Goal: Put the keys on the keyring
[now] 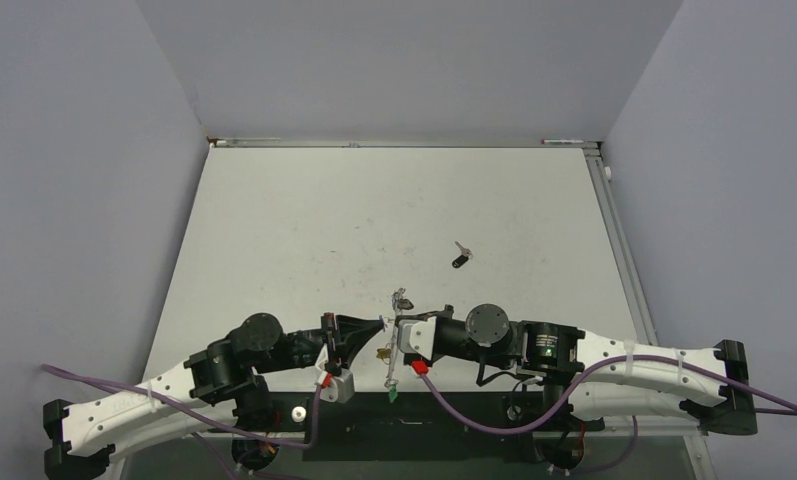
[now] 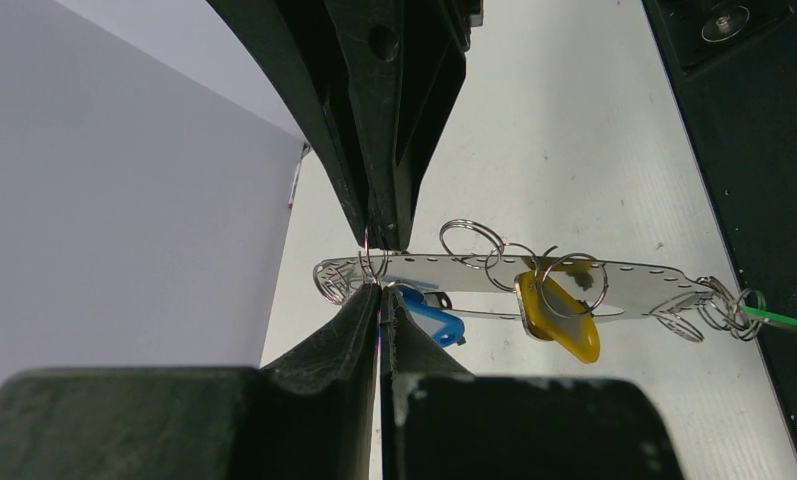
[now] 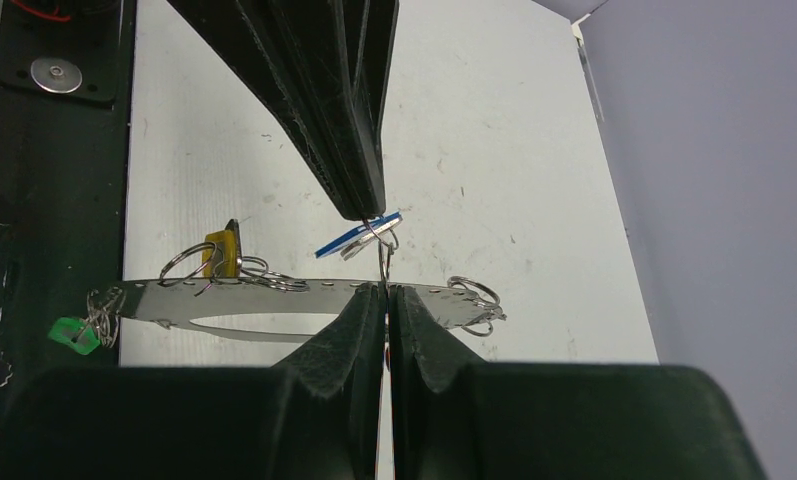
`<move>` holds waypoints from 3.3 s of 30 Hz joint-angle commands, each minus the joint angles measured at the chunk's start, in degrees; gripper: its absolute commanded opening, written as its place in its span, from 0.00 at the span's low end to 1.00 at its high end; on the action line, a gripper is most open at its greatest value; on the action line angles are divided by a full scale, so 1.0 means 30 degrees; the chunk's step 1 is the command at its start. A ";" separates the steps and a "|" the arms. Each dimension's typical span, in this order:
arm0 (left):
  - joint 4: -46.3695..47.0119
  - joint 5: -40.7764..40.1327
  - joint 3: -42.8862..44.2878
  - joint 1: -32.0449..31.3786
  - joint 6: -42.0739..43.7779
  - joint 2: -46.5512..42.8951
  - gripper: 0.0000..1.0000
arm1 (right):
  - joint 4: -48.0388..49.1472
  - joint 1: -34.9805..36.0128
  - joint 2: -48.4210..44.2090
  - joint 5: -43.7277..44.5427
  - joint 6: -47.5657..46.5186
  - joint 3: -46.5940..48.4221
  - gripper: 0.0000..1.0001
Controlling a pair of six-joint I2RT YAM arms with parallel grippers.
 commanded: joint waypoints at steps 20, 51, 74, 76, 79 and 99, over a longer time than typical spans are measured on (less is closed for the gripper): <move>0.1074 -0.0311 -0.0779 0.0090 -0.0567 -0.0948 0.32 | 0.1267 -0.0086 -0.0770 -0.0753 0.0355 0.1279 0.05; 0.4801 0.7120 -0.0945 0.3641 -0.6369 -0.0362 0.31 | 0.2004 0.0356 -0.1092 -0.2888 0.0365 0.1016 0.05; 0.5242 0.7715 -0.0890 0.3917 -0.6775 0.0564 0.10 | 0.1883 0.0493 -0.0808 -0.4090 0.0433 0.1002 0.05; 0.5218 0.7749 -0.0864 0.3925 -0.6760 0.0592 0.00 | 0.1901 0.0502 -0.0730 -0.4195 0.0457 0.0988 0.05; 0.5243 0.7580 -0.0877 0.3982 -0.6753 0.0345 0.00 | 0.1916 0.0515 -0.0656 -0.4287 0.0443 0.0960 0.05; 0.4561 0.4594 -0.0443 0.4513 -0.7281 0.0397 0.00 | -0.2826 0.0576 0.0615 -0.0390 0.1670 0.4274 0.44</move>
